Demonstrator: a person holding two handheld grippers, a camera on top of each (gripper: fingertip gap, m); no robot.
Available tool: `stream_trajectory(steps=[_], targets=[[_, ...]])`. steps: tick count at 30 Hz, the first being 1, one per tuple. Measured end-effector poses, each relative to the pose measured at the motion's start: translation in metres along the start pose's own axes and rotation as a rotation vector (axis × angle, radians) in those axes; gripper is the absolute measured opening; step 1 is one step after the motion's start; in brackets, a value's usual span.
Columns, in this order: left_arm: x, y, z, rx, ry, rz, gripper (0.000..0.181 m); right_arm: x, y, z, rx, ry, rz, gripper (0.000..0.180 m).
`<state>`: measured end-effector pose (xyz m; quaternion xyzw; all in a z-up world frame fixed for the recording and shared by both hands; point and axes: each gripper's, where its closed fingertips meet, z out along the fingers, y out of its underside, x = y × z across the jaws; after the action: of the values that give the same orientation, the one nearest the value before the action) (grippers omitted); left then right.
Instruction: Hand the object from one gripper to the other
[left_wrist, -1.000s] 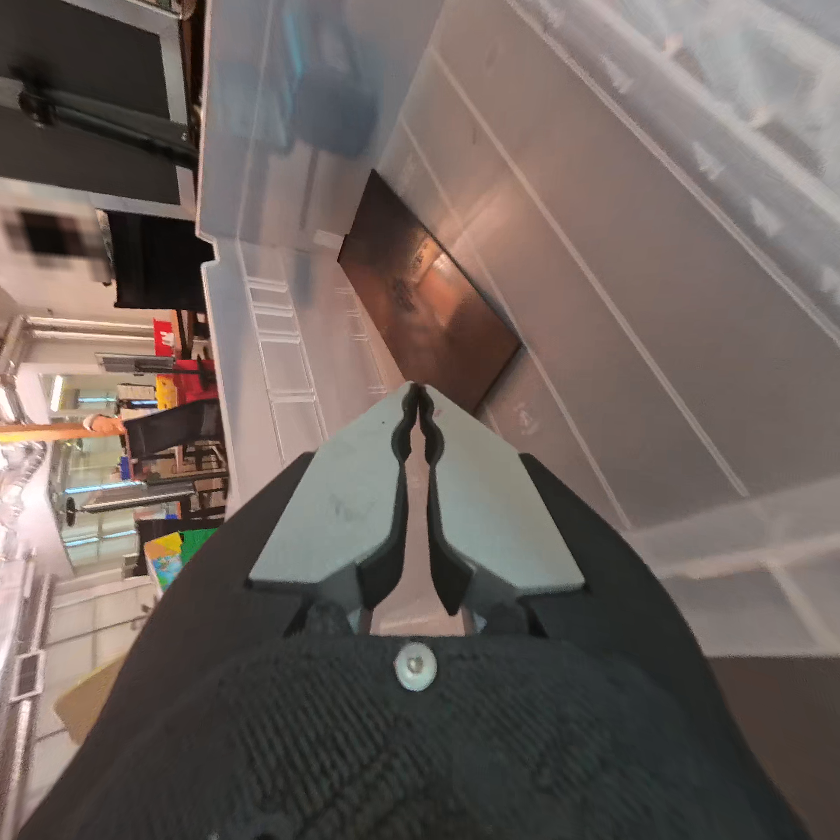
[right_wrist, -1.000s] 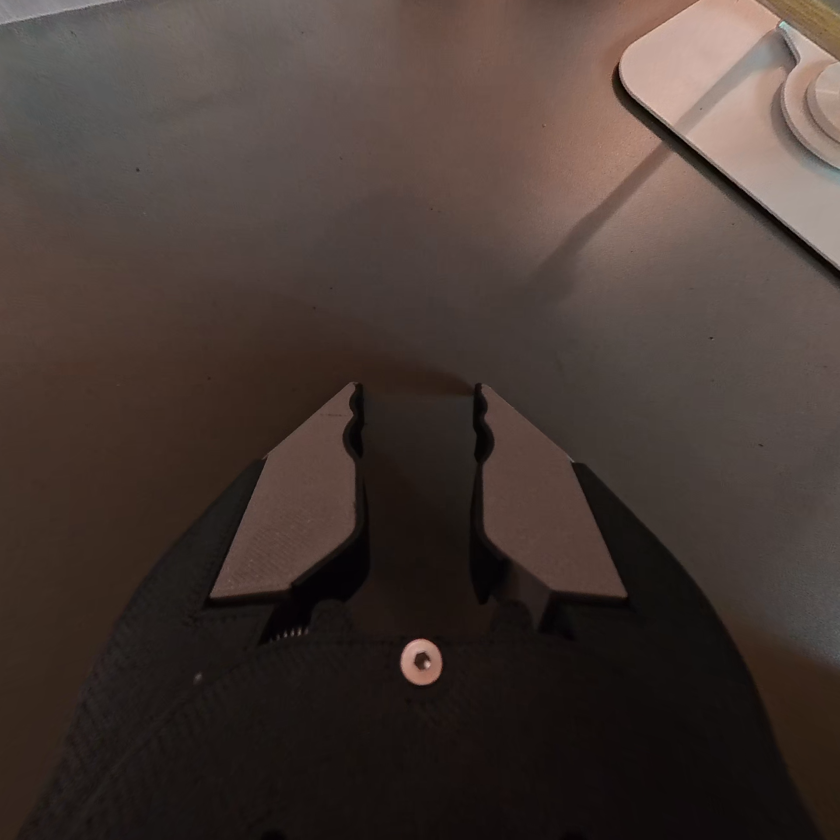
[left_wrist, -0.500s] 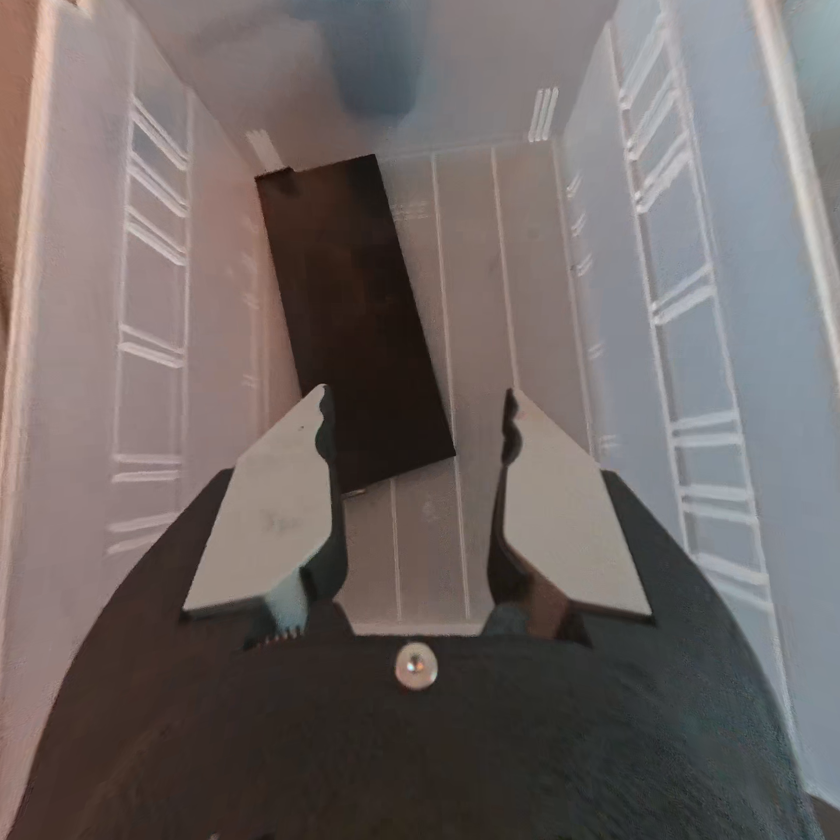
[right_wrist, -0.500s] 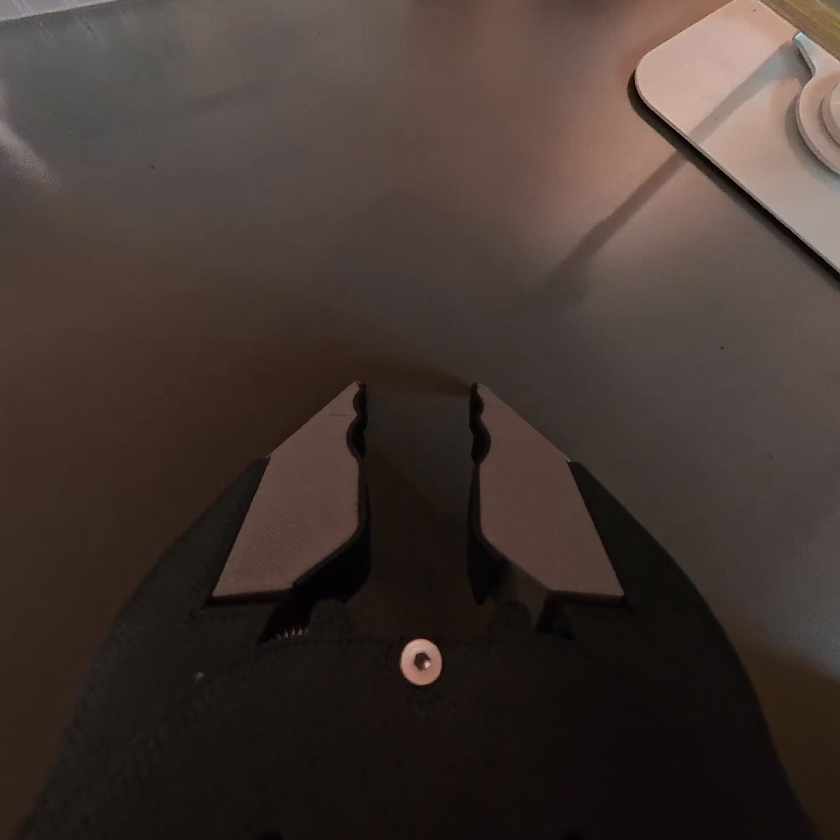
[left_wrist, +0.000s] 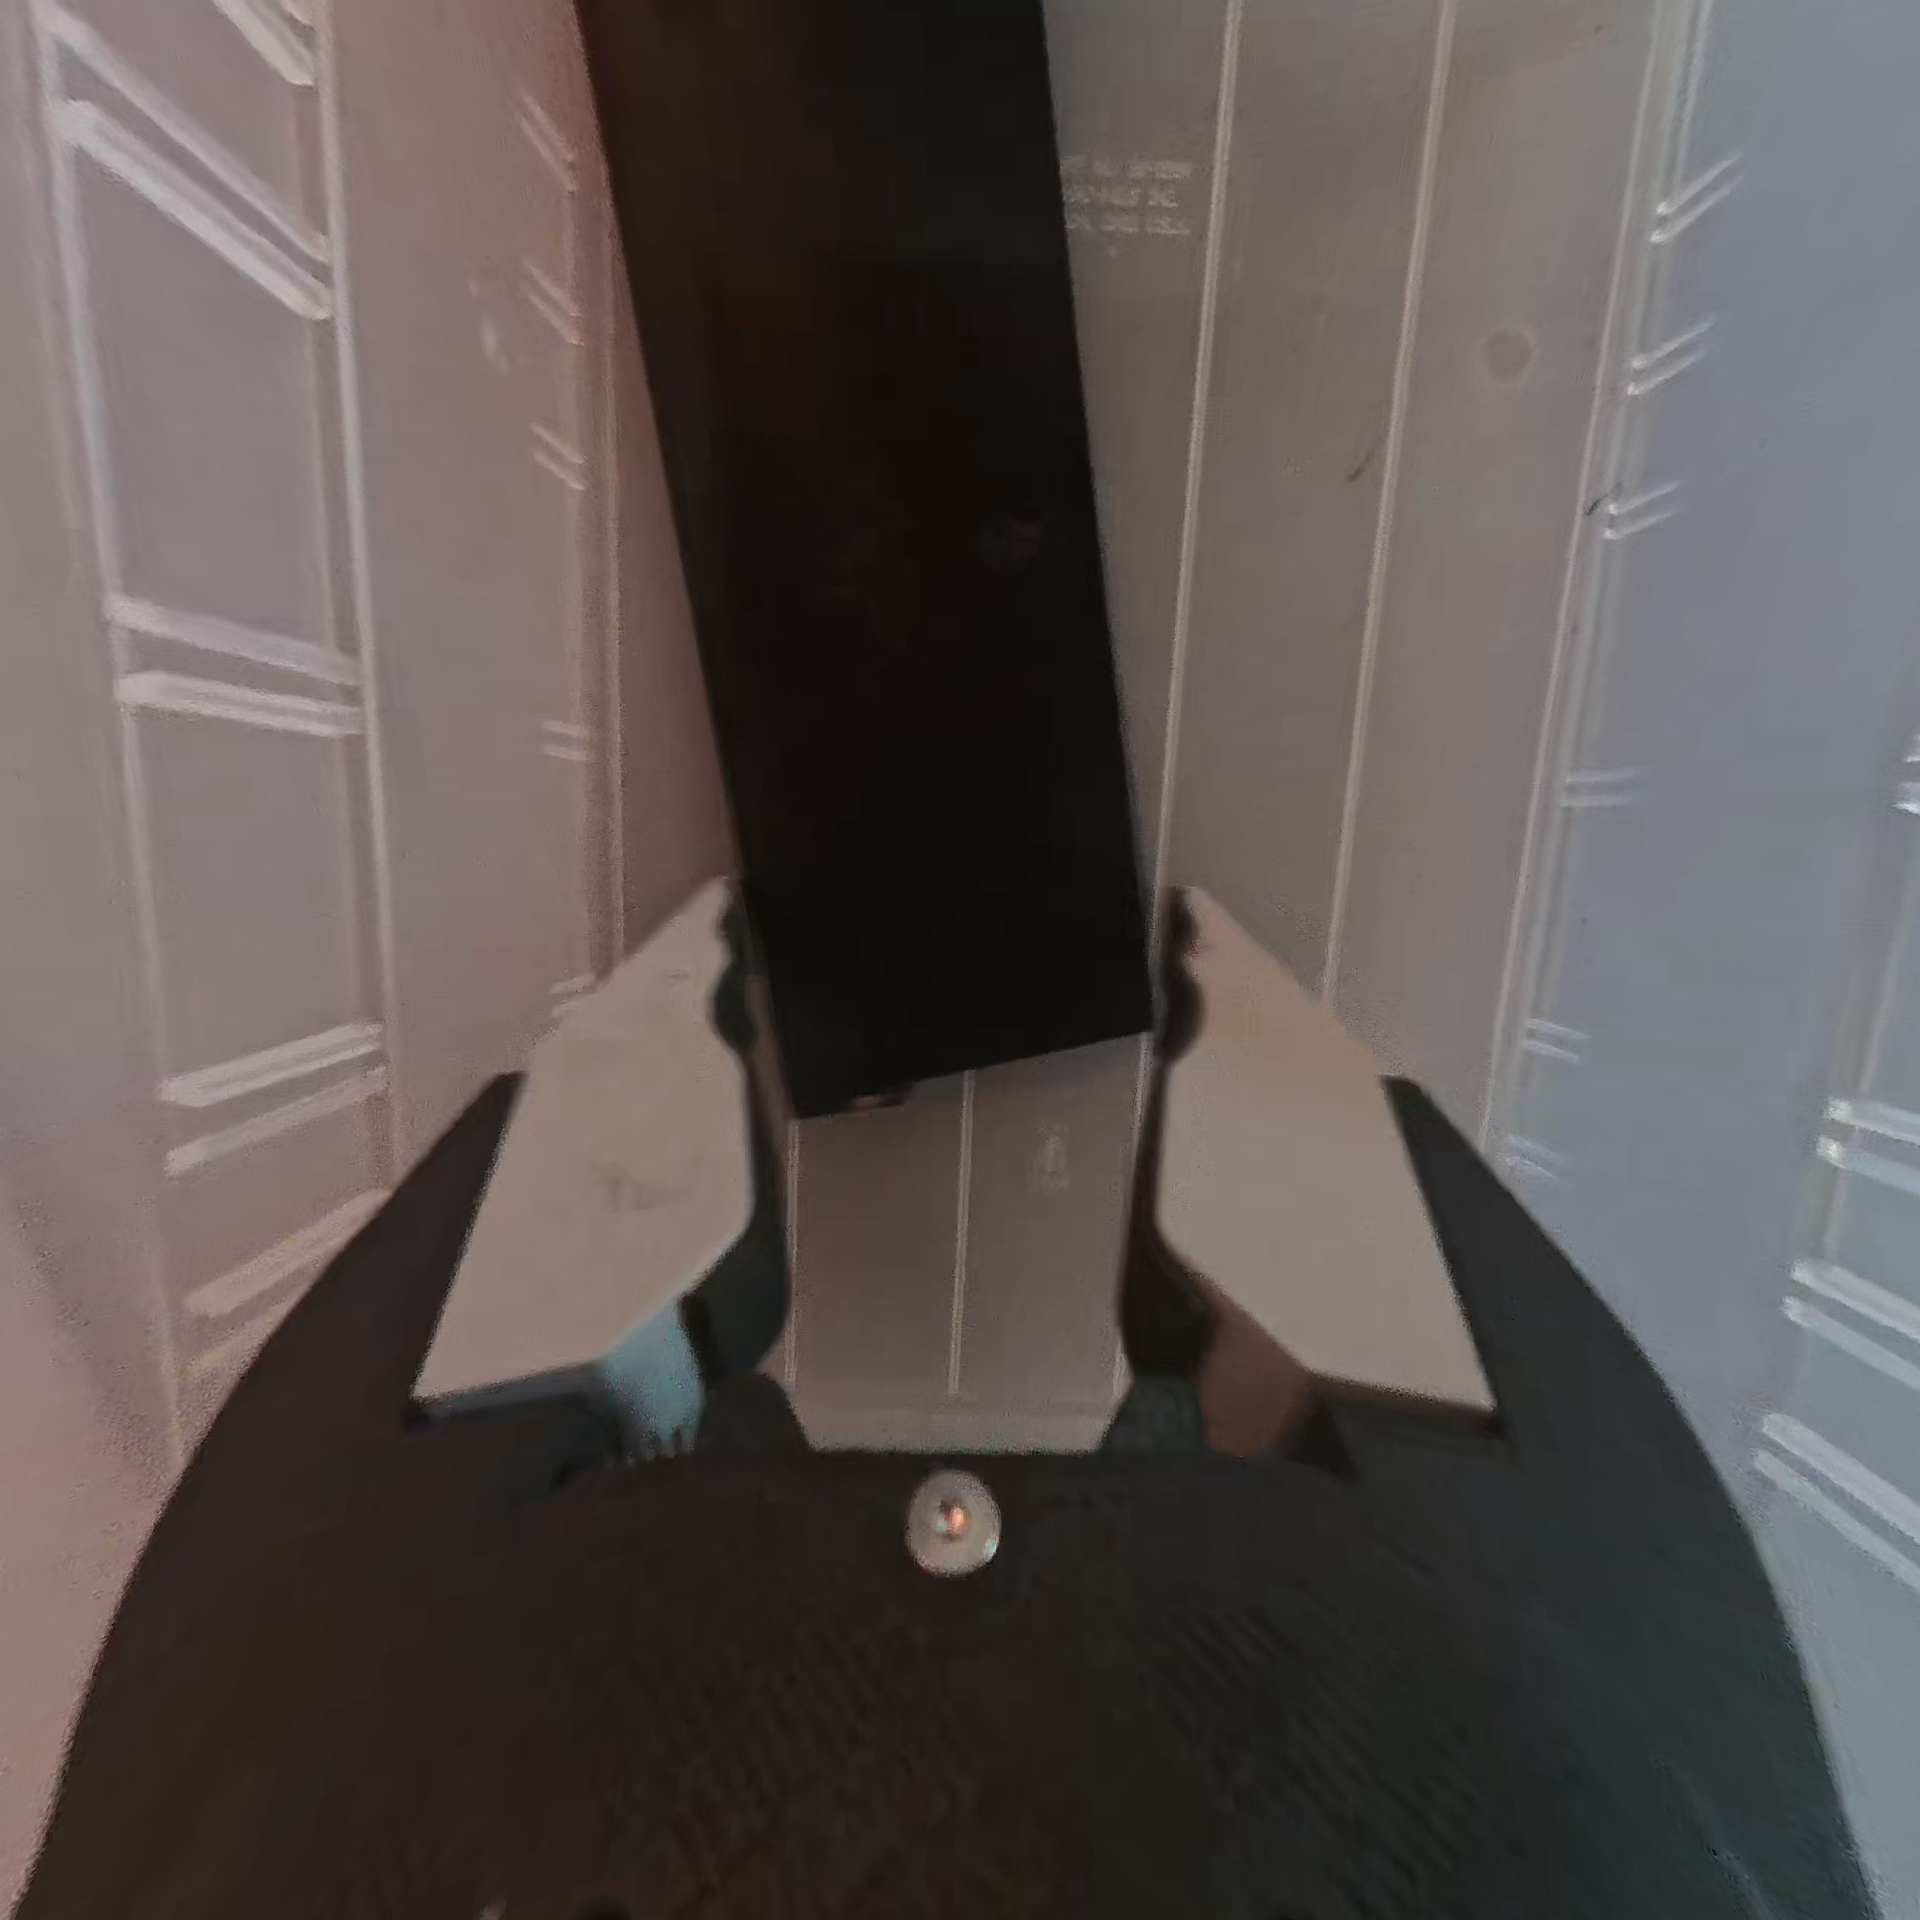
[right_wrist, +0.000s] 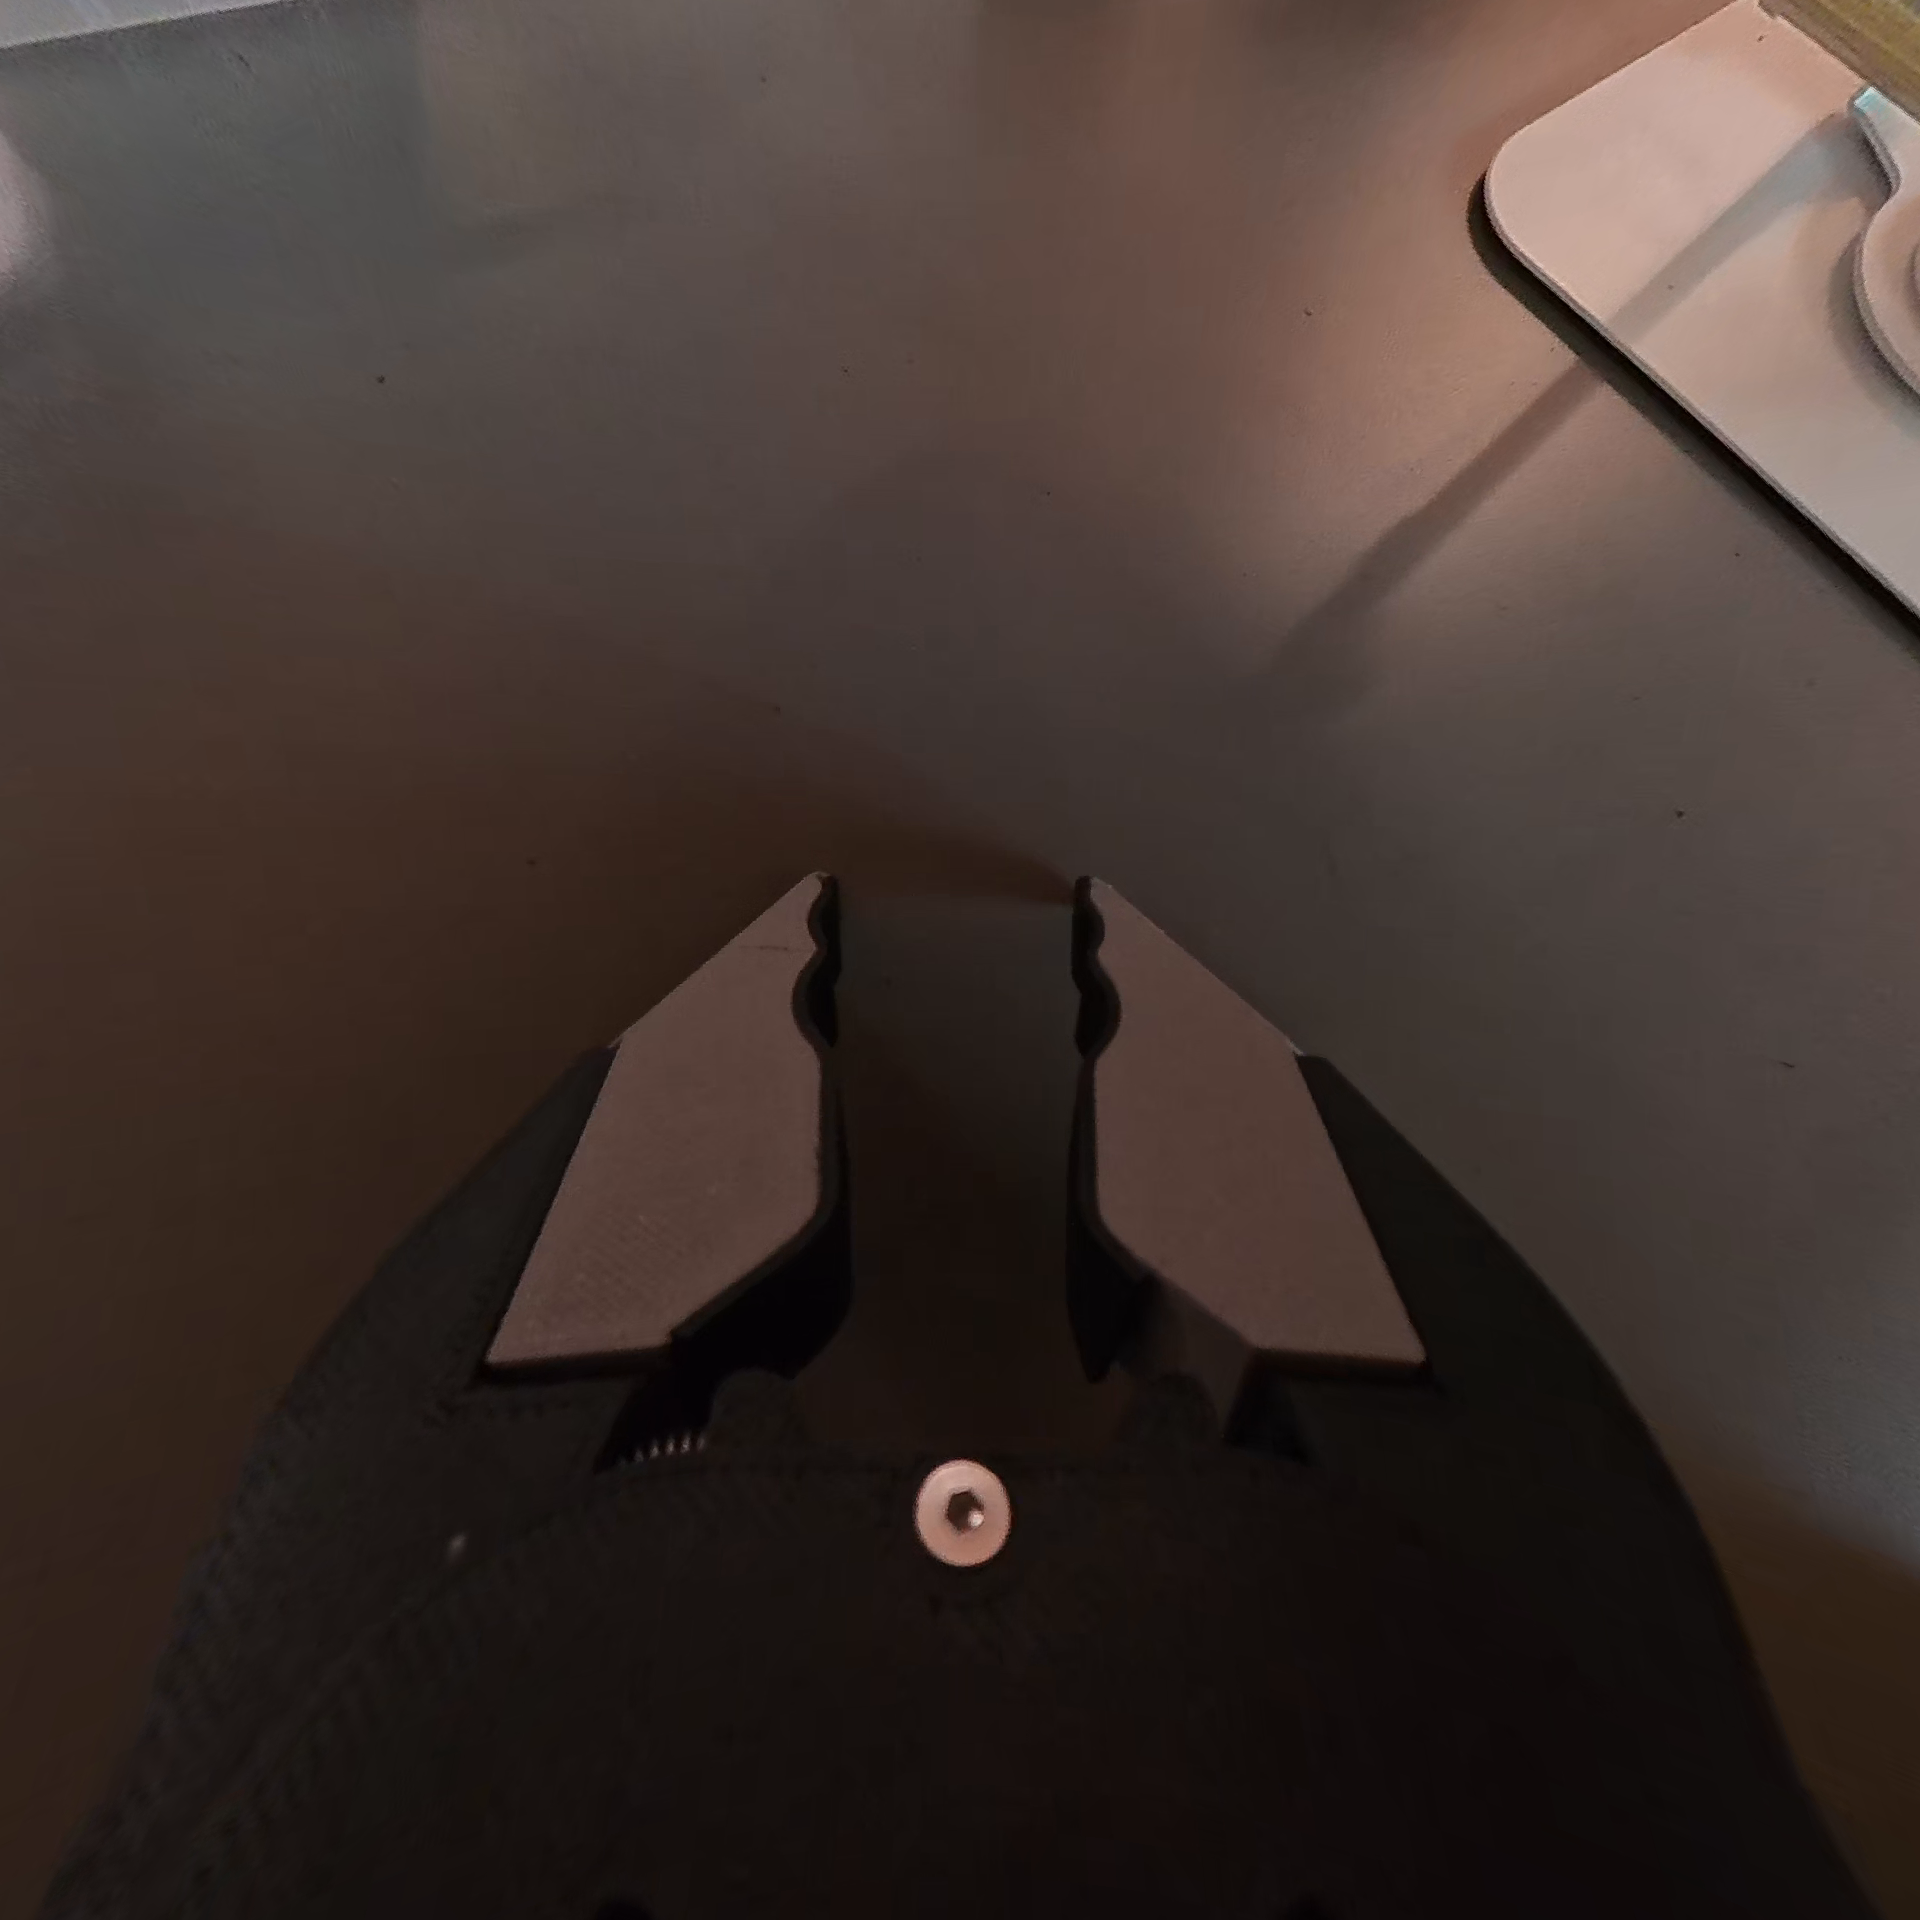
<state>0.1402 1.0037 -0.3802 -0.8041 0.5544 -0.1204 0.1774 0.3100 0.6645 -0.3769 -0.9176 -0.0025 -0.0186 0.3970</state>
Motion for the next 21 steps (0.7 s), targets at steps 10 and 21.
stream_trajectory(steps=[10, 21], targets=[[0.001, -0.004, -0.009, 0.039, -0.166, 0.241, 0.072, -0.001, 0.000, 0.000, 0.001, 0.003, -0.007, 0.042], [-0.045, -0.007, -0.042, -0.072, -0.810, 0.819, 0.071, -0.005, -0.001, 0.001, 0.001, -0.007, -0.016, 0.042]])
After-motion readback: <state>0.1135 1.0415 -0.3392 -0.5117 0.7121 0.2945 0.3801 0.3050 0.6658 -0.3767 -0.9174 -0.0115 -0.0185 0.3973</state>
